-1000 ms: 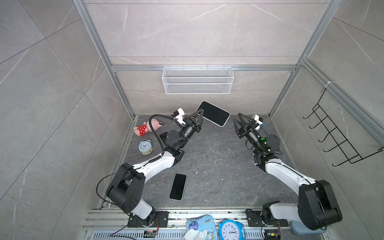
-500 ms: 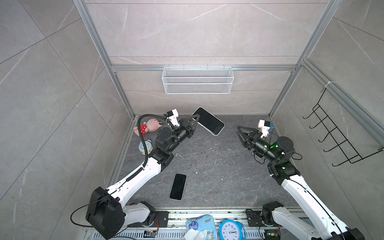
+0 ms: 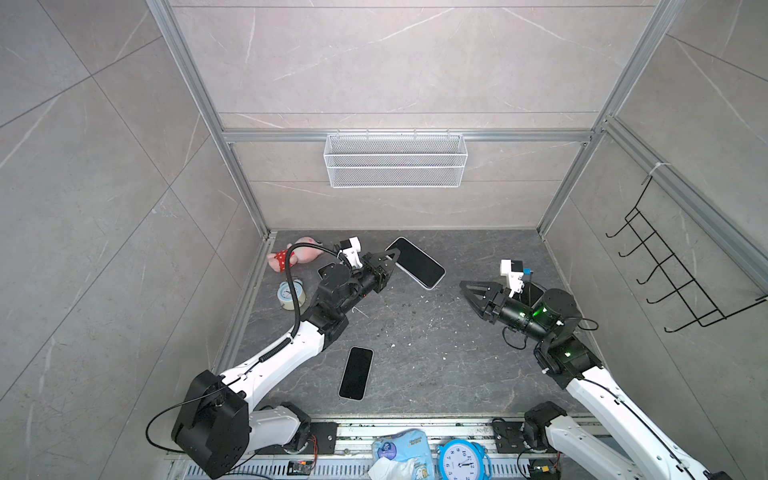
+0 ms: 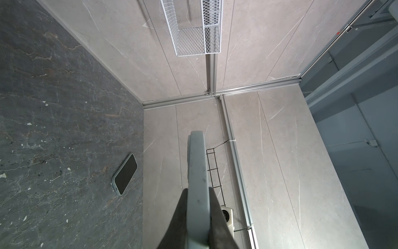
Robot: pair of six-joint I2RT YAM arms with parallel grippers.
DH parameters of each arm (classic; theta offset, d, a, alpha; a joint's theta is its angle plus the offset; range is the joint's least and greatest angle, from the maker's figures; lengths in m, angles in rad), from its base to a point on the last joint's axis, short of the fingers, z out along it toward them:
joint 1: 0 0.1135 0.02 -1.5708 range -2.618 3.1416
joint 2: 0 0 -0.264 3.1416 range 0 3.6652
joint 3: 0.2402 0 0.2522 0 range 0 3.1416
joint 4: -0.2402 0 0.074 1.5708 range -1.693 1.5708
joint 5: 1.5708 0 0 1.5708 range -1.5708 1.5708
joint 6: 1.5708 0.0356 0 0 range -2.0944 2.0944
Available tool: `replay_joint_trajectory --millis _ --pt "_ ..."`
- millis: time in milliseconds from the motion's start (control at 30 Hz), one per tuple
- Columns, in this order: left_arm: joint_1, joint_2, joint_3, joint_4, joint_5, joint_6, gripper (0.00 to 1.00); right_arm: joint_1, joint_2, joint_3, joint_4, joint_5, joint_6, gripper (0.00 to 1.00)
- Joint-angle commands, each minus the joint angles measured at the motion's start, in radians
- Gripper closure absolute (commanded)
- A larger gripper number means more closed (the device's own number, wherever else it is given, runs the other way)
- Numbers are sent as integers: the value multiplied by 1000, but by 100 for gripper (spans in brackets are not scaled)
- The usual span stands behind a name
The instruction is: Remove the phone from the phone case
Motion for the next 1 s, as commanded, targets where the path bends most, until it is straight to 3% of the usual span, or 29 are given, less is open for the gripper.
replay_joint_trajectory --millis 0,300,967 --pt "-18 -15 -2 180 8 -40 100 35 11 -31 94 11 21 48" --pt "-39 -28 -54 254 0 -55 100 101 62 -97 180 54 48 53" --pt "-80 -26 -67 279 -20 -40 100 107 49 -141 225 82 73 55"
